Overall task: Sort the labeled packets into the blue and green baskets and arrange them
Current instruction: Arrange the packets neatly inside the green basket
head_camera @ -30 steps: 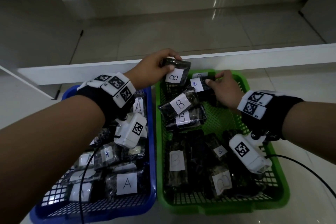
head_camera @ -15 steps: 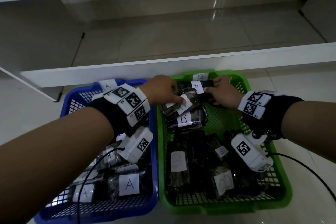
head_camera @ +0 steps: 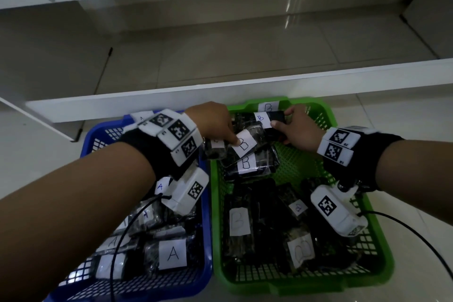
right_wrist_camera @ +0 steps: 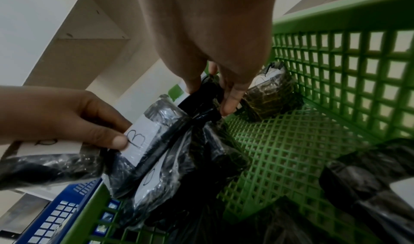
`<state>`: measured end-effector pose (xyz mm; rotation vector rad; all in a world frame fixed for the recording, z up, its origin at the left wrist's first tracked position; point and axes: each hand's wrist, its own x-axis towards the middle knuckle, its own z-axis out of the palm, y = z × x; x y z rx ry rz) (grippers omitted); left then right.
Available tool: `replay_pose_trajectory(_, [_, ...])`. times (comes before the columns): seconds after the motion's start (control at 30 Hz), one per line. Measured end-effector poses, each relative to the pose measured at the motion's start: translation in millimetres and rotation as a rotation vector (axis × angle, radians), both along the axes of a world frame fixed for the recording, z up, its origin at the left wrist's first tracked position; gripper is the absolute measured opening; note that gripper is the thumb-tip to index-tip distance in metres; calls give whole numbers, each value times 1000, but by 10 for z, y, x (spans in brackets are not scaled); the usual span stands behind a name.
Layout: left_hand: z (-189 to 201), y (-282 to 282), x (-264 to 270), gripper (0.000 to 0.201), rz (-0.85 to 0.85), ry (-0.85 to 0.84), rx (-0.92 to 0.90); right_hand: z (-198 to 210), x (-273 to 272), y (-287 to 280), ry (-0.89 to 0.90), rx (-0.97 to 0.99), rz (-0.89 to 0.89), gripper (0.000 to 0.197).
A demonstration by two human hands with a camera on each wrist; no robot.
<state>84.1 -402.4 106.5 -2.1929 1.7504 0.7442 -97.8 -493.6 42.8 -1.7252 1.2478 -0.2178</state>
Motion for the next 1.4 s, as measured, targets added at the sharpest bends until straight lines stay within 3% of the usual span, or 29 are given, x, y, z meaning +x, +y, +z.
replay_pose_trajectory(0.1, [-40,11,-21,39,-20,12,-18,1,4,-6,4,3,6,38])
replay_pose_trajectory(0.27, [112,-12,39,35,-54,258,71,-23,24,-4,9,1,30,42])
replay_pose_trajectory(0.4, [21,-27,-12,33,-170,149,84,-14,16,-1,-7,-18,64,42])
replay_pose_trajectory(0.53, [-28,-45,-26,33,-175,-35,-84,48,3,21,-14,-8,111,39])
replay_pose_trajectory(0.6, [-8,-64,23,36,-148,-14,-136,90,-6,49,-22,10,120,39])
replay_pose_trajectory(0.7, [83,-90,127,39,-47,178,-187,205,-67,148,-56,7,265,61])
replay_pose_trajectory(0.87, [52,-104,161,43,127,389,-302,90,-267,302,46,-134,501,127])
replay_pose_trajectory(0.93, [-12,-113,131,45,149,432,-309,-47,-322,361,108,-159,562,135])
replay_pose_trajectory(1.17, [-129,-161,164,43,208,508,-493,-280,-289,391,6,-117,438,124])
replay_pose_trajectory(1.27, [-216,-145,163,47,199,434,-530,-293,-315,401,-17,-116,463,113])
replay_pose_trajectory(1.4, [-360,-100,160,35,119,279,-588,-304,-329,395,-70,-127,442,89])
